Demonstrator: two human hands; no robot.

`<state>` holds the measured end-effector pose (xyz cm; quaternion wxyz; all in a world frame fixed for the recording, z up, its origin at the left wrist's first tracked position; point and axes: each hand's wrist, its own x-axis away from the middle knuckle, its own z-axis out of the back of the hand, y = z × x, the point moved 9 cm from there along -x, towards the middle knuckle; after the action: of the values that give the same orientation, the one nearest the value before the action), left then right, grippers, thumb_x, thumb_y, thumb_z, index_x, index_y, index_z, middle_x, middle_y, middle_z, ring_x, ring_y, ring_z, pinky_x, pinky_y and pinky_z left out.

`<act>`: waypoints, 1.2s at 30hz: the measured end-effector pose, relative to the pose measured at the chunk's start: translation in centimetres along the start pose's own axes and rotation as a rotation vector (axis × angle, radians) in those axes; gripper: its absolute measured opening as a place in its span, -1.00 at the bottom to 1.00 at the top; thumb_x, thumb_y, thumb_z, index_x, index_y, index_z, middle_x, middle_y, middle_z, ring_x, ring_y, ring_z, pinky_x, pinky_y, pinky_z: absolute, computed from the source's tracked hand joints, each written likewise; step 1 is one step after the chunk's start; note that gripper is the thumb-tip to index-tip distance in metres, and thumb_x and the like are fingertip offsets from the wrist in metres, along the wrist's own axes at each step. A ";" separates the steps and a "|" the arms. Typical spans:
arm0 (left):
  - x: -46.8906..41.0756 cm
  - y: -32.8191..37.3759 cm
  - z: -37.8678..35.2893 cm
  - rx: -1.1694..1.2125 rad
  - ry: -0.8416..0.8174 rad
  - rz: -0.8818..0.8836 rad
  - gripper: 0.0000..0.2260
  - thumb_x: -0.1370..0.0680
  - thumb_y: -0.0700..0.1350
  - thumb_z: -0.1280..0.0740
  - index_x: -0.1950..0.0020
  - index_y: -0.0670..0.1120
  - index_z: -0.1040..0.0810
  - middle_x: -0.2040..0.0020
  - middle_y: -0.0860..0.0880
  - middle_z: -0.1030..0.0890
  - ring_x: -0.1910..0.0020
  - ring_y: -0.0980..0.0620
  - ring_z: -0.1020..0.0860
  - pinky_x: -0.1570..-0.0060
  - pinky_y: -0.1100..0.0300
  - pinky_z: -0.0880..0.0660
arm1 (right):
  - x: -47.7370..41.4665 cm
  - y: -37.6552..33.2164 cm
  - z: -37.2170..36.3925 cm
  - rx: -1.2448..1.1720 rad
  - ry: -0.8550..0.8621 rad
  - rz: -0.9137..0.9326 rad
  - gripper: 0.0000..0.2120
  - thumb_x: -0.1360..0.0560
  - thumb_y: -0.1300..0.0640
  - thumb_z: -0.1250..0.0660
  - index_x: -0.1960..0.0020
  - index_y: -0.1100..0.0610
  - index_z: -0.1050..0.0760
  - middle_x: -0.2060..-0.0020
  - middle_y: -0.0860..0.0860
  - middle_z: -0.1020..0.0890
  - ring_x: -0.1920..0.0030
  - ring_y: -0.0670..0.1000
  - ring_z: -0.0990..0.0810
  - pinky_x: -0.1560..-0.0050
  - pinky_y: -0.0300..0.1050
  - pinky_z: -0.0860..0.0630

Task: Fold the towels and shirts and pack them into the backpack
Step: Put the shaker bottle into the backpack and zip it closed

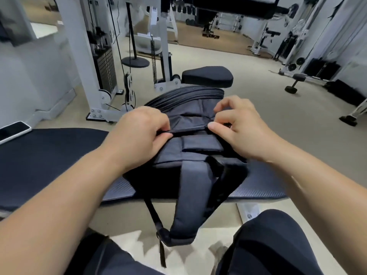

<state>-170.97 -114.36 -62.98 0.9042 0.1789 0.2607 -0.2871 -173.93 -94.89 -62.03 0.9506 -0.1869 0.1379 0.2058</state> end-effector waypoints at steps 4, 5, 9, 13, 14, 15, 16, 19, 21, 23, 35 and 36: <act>0.1 -5.0 2.5 -0.119 -0.108 0.211 -0.88 -0.49 0.01 -0.42 0.22 0.02 -0.59 0.29 0.10 -0.54 0.19 -0.09 -0.57 0.15 0.04 -0.53 | -0.1 2.6 0.3 -0.207 -0.026 -0.170 -0.76 -0.59 0.00 -0.35 0.24 0.02 -0.57 -0.07 -0.01 -0.47 -0.21 -0.01 -0.50 -0.13 -0.28 -0.30; -0.2 -5.6 2.8 -0.129 -0.179 0.262 -0.87 -0.45 0.00 -0.47 0.26 0.04 -0.58 0.31 0.13 -0.55 0.20 -0.06 -0.58 0.15 0.08 -0.53 | 0.0 2.1 -0.1 -0.220 -0.031 -0.163 -0.76 -0.59 0.02 -0.35 0.21 0.08 -0.59 -0.06 -0.01 -0.48 -0.19 -0.04 -0.50 -0.11 -0.32 -0.30; -3.3 -2.8 5.5 0.186 -0.144 0.350 -0.97 -0.42 -0.03 -0.48 0.17 0.07 -0.67 0.27 0.14 -0.65 0.27 0.25 -0.57 0.20 0.32 -0.44 | 0.3 -0.6 -1.3 -0.299 0.021 -0.113 -0.74 -0.60 0.03 -0.35 0.23 0.10 -0.58 -0.09 -0.06 -0.44 -0.13 -0.15 -0.42 -0.14 -0.35 -0.27; -6.3 4.4 1.5 -0.045 -0.349 0.092 -0.68 -0.42 0.23 -0.43 -0.07 0.09 -0.64 0.08 0.14 -0.64 0.05 0.08 -0.58 0.01 0.13 -0.53 | 0.5 -1.4 -2.0 -0.335 0.027 -0.060 -0.75 -0.59 0.03 -0.35 0.21 0.11 -0.60 -0.14 -0.08 -0.40 -0.10 -0.34 -0.35 -0.15 -0.54 -0.19; -6.5 5.1 -0.2 -0.142 -0.400 0.063 -0.67 -0.43 0.24 -0.42 -0.05 0.05 -0.64 0.06 0.09 -0.64 0.01 0.01 -0.58 -0.01 0.09 -0.53 | 0.5 -1.2 -2.1 -0.336 0.032 -0.049 -0.76 -0.59 0.03 -0.36 0.22 0.09 -0.60 -0.15 -0.09 -0.39 -0.12 -0.33 -0.35 -0.20 -0.45 -0.23; -6.5 5.3 -1.5 -0.218 -0.424 0.051 -0.72 -0.45 0.21 -0.41 0.02 0.02 -0.62 0.06 0.04 -0.63 0.00 -0.06 -0.58 0.00 0.05 -0.54 | 0.5 -0.9 -2.3 -0.328 0.043 -0.038 -0.76 -0.58 0.01 -0.37 0.23 0.07 -0.60 -0.16 -0.08 -0.39 -0.17 -0.25 -0.36 -0.27 -0.30 -0.27; -6.5 5.3 -2.6 -0.267 -0.429 0.044 -0.77 -0.48 0.17 -0.40 0.10 0.01 -0.57 0.08 0.00 -0.62 0.01 -0.10 -0.58 0.02 0.03 -0.55 | 0.5 -0.4 -2.6 -0.305 0.053 -0.032 -0.74 -0.57 -0.02 -0.37 0.25 0.06 -0.60 -0.17 -0.08 -0.40 -0.24 -0.12 -0.36 -0.32 -0.12 -0.30; -5.9 4.8 -3.9 -0.280 -0.420 0.056 -0.77 -0.51 0.09 -0.39 0.21 0.06 -0.39 0.17 0.00 -0.52 0.04 -0.14 -0.56 0.11 0.07 -0.46 | 0.7 1.4 -3.4 -0.190 0.055 -0.061 -0.68 -0.50 -0.19 -0.28 0.26 -0.01 -0.59 -0.21 -0.07 -0.44 -0.32 0.08 -0.33 -0.33 0.10 -0.30; -5.1 3.8 -3.4 -0.278 -0.412 0.068 -0.77 -0.51 0.07 -0.40 0.23 0.06 -0.40 0.19 0.05 -0.51 0.08 -0.11 -0.54 0.12 0.08 -0.45 | 0.9 3.3 -3.3 -0.184 0.080 -0.096 -0.70 -0.50 -0.20 -0.28 0.31 -0.07 -0.54 -0.22 -0.07 -0.44 -0.33 0.10 -0.33 -0.31 0.08 -0.28; -4.2 1.8 -2.5 -0.289 -0.424 0.110 -0.79 -0.50 0.06 -0.41 0.26 0.06 -0.45 0.23 0.08 -0.55 0.14 -0.07 -0.53 0.12 0.07 -0.49 | 1.2 5.7 -3.4 -0.230 0.087 -0.138 -0.71 -0.54 -0.14 -0.35 0.33 -0.12 -0.49 -0.20 -0.10 -0.42 -0.33 0.09 -0.33 -0.26 -0.04 -0.25; -8.8 7.9 -7.1 -0.469 -0.538 0.095 -0.66 -0.42 0.26 -0.34 0.13 -0.01 -0.54 0.17 0.00 -0.52 0.08 -0.13 -0.58 0.20 0.11 -0.44 | 1.8 7.1 -6.7 -0.468 0.025 -0.157 -0.73 -0.57 0.00 -0.36 0.28 0.02 -0.51 0.08 -0.05 -0.37 0.09 -0.01 -0.46 -0.03 0.00 -0.47; -9.0 8.3 -8.4 -0.507 -0.560 0.072 -0.73 -0.47 0.18 -0.34 0.09 -0.01 -0.55 0.13 -0.01 -0.52 0.04 -0.13 -0.58 0.20 0.11 -0.40 | 1.6 7.2 -6.5 -0.486 0.030 -0.151 -0.73 -0.57 0.01 -0.37 0.29 0.04 -0.50 0.09 -0.05 -0.37 0.10 -0.01 -0.46 -0.01 0.01 -0.48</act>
<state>-175.22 -100.17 -63.07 0.9656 -0.1267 0.0597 -0.2191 -176.94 -90.98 -70.50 0.8883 -0.4227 0.0844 0.1585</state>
